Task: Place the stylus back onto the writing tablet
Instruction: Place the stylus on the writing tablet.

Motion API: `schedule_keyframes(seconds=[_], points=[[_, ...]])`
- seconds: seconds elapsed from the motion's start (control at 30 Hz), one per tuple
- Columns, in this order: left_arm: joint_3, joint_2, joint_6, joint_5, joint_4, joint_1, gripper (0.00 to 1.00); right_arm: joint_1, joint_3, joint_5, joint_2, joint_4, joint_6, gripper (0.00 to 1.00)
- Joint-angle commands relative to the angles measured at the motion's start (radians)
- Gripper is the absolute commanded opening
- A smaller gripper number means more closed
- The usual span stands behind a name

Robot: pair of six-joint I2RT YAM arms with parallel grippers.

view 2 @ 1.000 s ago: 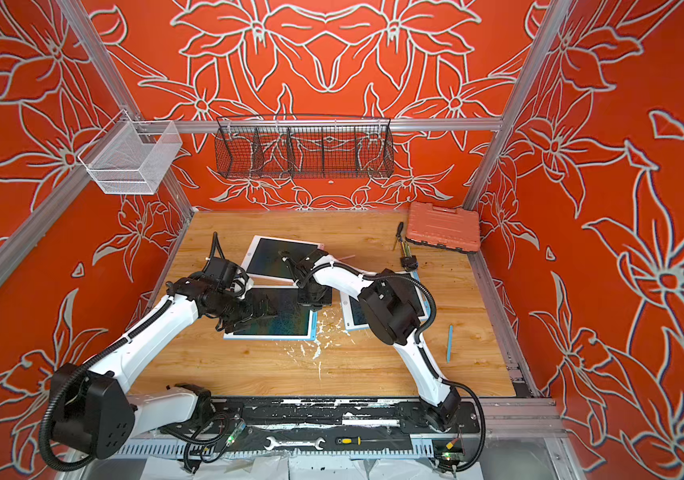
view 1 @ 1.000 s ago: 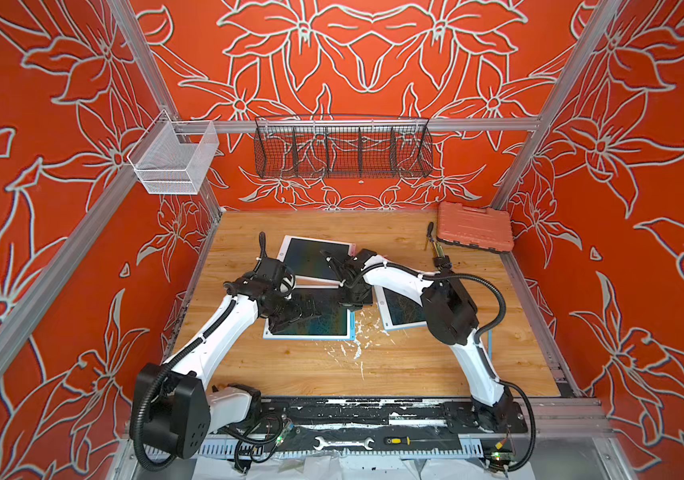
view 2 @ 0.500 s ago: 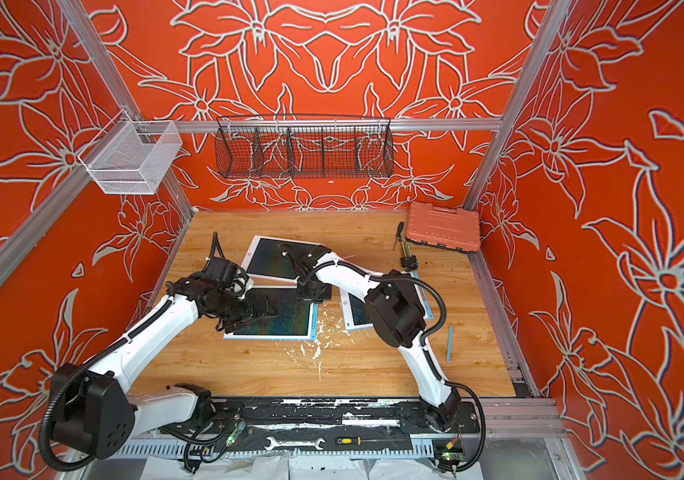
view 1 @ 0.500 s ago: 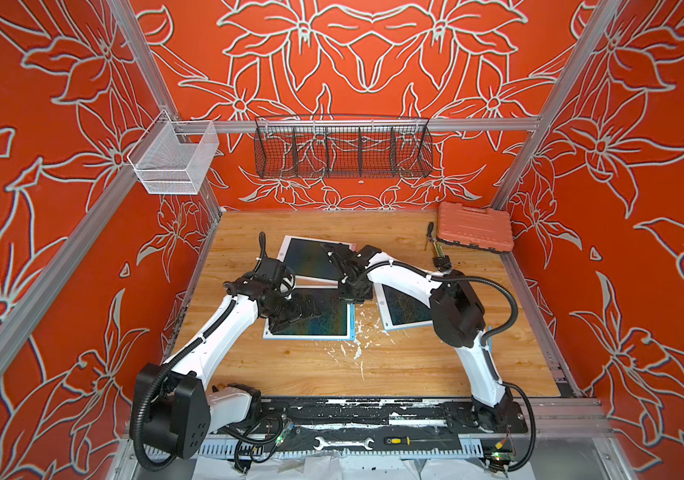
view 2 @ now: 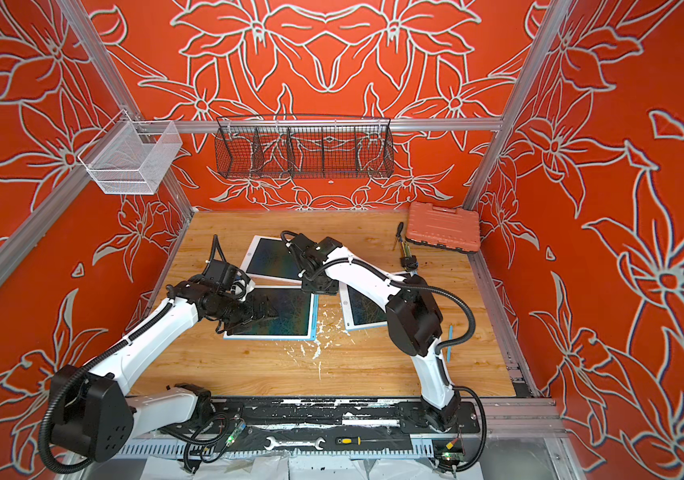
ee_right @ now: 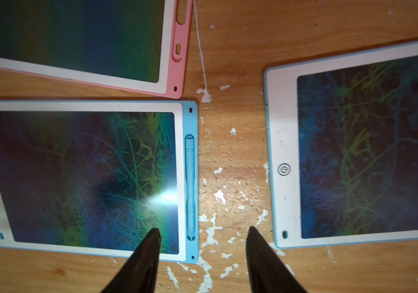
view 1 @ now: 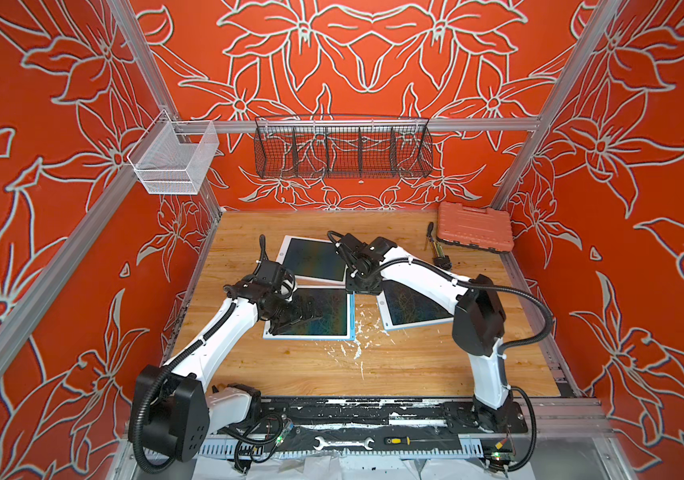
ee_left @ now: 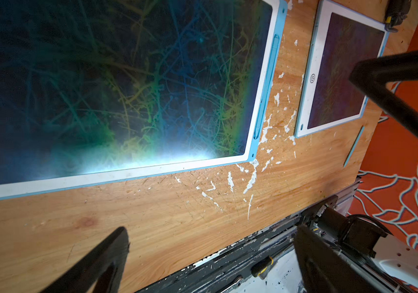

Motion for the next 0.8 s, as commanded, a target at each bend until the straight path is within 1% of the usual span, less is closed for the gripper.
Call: schedule_keyframes(seconds=[0.0, 0.1, 0.23, 0.33, 0.47, 0.5, 0.53, 0.63, 0.77], points=[[-0.018, -0.015, -0.006, 0.029, 0.024, -0.017, 0.99, 0.004, -0.038, 0.075, -0.082, -0.071, 0.029, 0.62], [-0.024, -0.013, -0.025, 0.011, 0.033, -0.056, 0.99, -0.001, -0.045, 0.106, -0.11, -0.087, -0.007, 0.7], [-0.02, -0.004, -0.108, -0.064, 0.06, -0.134, 0.99, -0.018, -0.078, 0.112, -0.147, -0.066, -0.093, 0.79], [0.028, 0.031, -0.19, -0.107, 0.068, -0.197, 0.98, -0.051, -0.133, 0.079, -0.189, -0.036, -0.171, 0.84], [0.083, 0.081, -0.261, -0.173, 0.083, -0.268, 0.98, -0.114, -0.241, 0.036, -0.272, 0.053, -0.243, 0.88], [0.092, 0.1, -0.286, -0.18, 0.097, -0.28, 0.98, -0.14, -0.275, 0.0, -0.301, 0.074, -0.259, 0.91], [0.105, 0.122, -0.307, -0.191, 0.109, -0.293, 0.98, -0.168, -0.312, -0.036, -0.333, 0.098, -0.274, 0.96], [0.161, 0.19, -0.358, -0.223, 0.129, -0.334, 0.98, -0.238, -0.395, -0.107, -0.415, 0.136, -0.302, 0.97], [0.262, 0.291, -0.388, -0.255, 0.135, -0.379, 0.99, -0.292, -0.453, -0.134, -0.498, 0.132, -0.355, 0.97]])
